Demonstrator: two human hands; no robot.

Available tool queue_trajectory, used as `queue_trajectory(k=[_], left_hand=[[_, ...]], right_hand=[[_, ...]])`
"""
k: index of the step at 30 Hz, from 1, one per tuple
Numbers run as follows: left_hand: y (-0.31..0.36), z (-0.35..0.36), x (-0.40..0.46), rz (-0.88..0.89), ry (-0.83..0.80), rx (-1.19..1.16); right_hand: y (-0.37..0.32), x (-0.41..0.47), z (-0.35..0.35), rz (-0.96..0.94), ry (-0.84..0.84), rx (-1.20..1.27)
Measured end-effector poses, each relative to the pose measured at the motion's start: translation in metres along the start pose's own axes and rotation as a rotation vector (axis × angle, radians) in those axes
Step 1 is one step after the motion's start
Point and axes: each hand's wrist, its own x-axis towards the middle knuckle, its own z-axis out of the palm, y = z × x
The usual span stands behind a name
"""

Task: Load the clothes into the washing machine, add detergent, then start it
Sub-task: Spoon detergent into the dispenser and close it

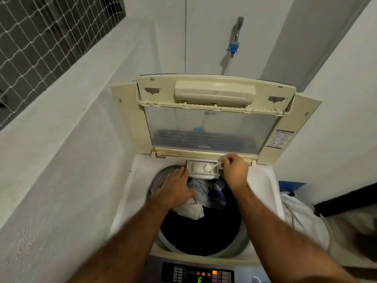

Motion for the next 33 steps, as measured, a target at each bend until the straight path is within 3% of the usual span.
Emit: queue_trajectory(k=[4, 7, 11, 14, 20, 25, 30, 33], left_hand=[[-0.009, 0.013, 0.012, 0.018, 0.008, 0.005], [-0.015, 0.023, 0.018, 0.024, 0.036, -0.003], [-0.018, 0.032, 0.022, 0.028, 0.008, -0.056], [-0.019, 0.034, 0.023, 0.035, -0.004, -0.076], [-0.016, 0.034, 0.011, 0.016, 0.004, -0.093], [-0.019, 0.026, -0.005, -0.039, 0.014, -0.070], [-0.013, 0.010, -0.024, -0.050, 0.051, -0.064], [-0.005, 0.001, -0.041, -0.037, 0.140, -0.068]], right_hand=[[-0.004, -0.011, 0.006, -0.340, -0.155, -0.244], [-0.003, -0.016, 0.008, -0.440, -0.149, -0.342], [-0.002, -0.020, 0.008, -0.433, -0.168, -0.404], [-0.005, -0.020, 0.007, -0.454, -0.070, -0.303], [-0.001, -0.019, 0.017, -0.326, -0.075, -0.239], [-0.006, -0.022, 0.021, -0.353, -0.094, -0.230], [-0.006, -0.027, 0.006, -0.386, -0.059, -0.211], [-0.015, -0.033, -0.007, -0.369, 0.051, -0.105]])
